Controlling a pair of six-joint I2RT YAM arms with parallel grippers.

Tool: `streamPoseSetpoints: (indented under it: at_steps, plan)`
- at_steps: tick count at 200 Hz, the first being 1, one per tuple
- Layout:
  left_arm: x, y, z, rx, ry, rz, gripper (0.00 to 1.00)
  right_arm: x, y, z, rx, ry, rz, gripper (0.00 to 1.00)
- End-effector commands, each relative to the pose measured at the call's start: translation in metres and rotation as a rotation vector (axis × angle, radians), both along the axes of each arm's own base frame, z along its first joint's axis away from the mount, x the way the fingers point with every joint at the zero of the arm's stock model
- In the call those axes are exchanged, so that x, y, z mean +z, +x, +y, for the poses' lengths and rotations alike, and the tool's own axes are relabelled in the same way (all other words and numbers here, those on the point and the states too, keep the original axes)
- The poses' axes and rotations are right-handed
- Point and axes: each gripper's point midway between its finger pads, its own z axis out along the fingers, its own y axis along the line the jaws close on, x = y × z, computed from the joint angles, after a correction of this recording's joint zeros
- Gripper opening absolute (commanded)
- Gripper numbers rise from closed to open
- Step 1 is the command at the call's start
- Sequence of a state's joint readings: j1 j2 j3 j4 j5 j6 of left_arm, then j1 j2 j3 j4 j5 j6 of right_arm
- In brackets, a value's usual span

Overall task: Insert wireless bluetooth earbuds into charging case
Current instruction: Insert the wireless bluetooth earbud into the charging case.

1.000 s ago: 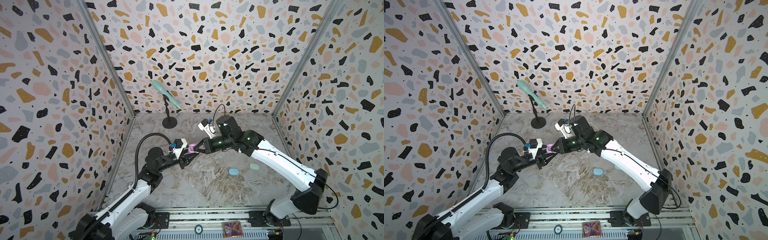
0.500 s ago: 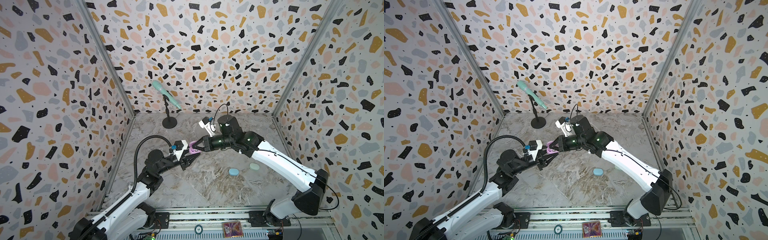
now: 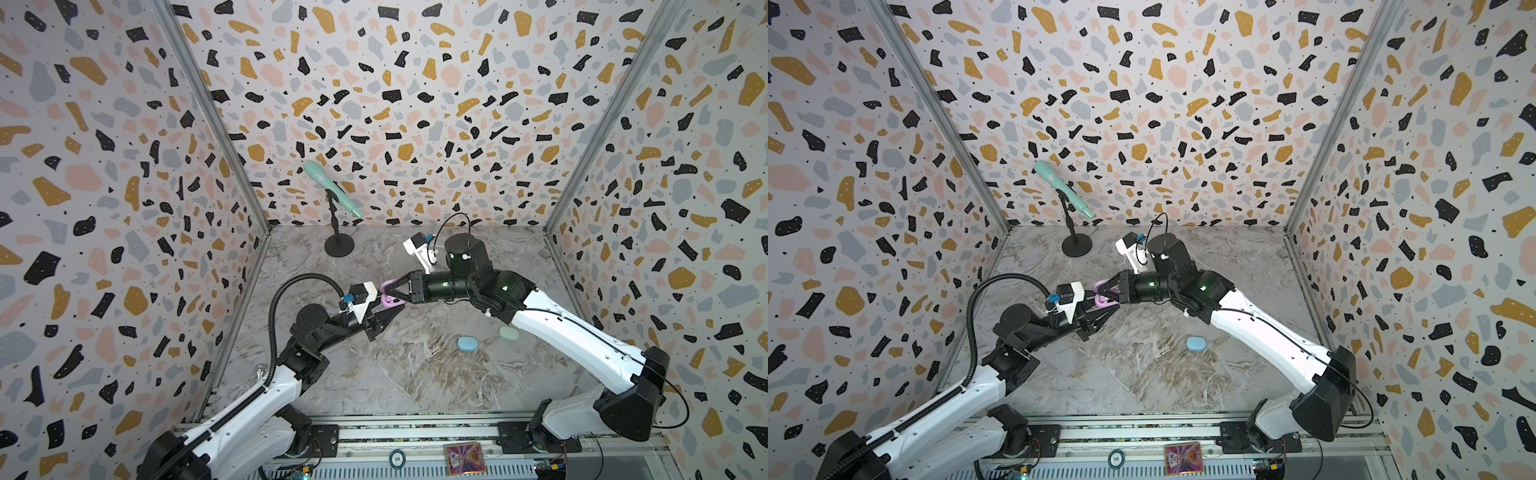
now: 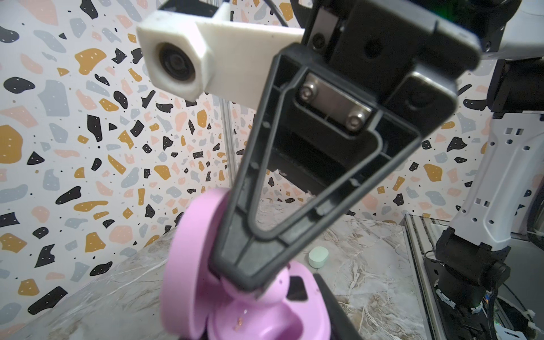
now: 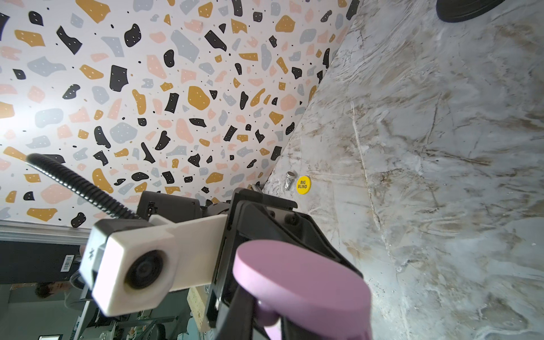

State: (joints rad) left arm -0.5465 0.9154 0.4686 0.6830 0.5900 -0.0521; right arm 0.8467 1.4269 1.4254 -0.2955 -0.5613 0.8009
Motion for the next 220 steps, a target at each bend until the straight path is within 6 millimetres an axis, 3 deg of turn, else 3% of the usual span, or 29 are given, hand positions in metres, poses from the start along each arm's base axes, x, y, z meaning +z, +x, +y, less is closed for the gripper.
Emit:
streamPoseSetpoints:
  at_steps: [1,159,220]
  plan:
    - [0.019,-0.014,-0.002,-0.035,-0.036,-0.114,0.03,0.02,-0.006,-0.004,0.0,0.058,-0.028,0.06]
    - [0.029,-0.006,0.003,0.037,-0.075,-0.152,0.02,0.021,-0.012,-0.005,-0.015,0.146,0.026,0.06]
    - [0.038,-0.007,0.009,0.067,-0.111,-0.174,0.01,0.007,-0.012,-0.009,-0.038,0.104,0.048,0.09]
